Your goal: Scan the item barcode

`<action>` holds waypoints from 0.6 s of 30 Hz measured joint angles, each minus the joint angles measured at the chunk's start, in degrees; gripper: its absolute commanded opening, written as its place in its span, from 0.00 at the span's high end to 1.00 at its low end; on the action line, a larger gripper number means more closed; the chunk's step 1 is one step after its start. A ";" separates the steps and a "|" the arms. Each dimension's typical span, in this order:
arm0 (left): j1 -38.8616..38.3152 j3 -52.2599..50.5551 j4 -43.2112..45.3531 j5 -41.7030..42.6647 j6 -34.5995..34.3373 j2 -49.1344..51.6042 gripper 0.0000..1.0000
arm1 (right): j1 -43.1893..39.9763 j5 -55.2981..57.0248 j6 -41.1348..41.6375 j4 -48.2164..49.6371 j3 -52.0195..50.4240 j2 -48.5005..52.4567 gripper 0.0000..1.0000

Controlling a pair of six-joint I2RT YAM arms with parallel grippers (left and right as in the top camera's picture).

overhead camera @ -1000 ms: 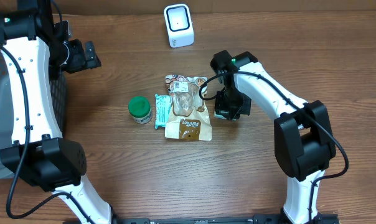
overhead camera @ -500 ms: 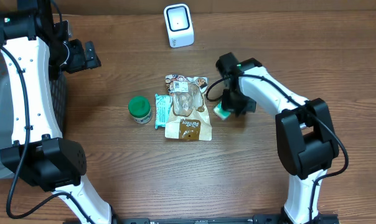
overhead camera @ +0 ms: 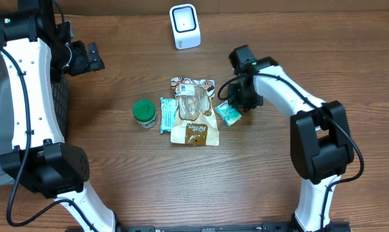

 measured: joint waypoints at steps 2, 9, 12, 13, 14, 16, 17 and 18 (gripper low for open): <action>0.00 0.00 0.00 0.00 0.00 0.00 0.00 | -2.08 -3.50 -0.13 -2.93 1.73 0.00 0.42; 0.00 0.00 -0.02 0.00 0.00 0.00 0.01 | -9.64 -17.42 -4.96 -6.03 3.06 0.00 0.59; 0.00 0.00 0.00 0.00 0.00 0.00 0.01 | -9.53 -20.52 -7.02 -4.87 1.84 0.00 0.63; 0.00 0.00 0.00 0.00 0.00 0.00 0.00 | -9.27 -21.29 -7.58 -4.24 1.05 0.00 0.65; 0.00 0.00 0.00 0.00 0.00 0.00 0.00 | -8.96 -22.10 -7.96 -3.30 -0.15 0.00 0.66; 0.00 0.00 0.00 0.00 0.00 0.00 0.00 | -8.55 -22.91 -8.48 -1.84 -1.88 0.00 0.66; 0.00 0.00 0.00 0.00 0.00 0.00 0.01 | -8.44 -23.34 -8.81 -1.25 -2.78 0.00 0.66; 0.00 0.00 0.00 0.00 0.00 0.00 0.00 | -8.41 -23.52 -9.03 -0.83 -3.58 0.00 0.66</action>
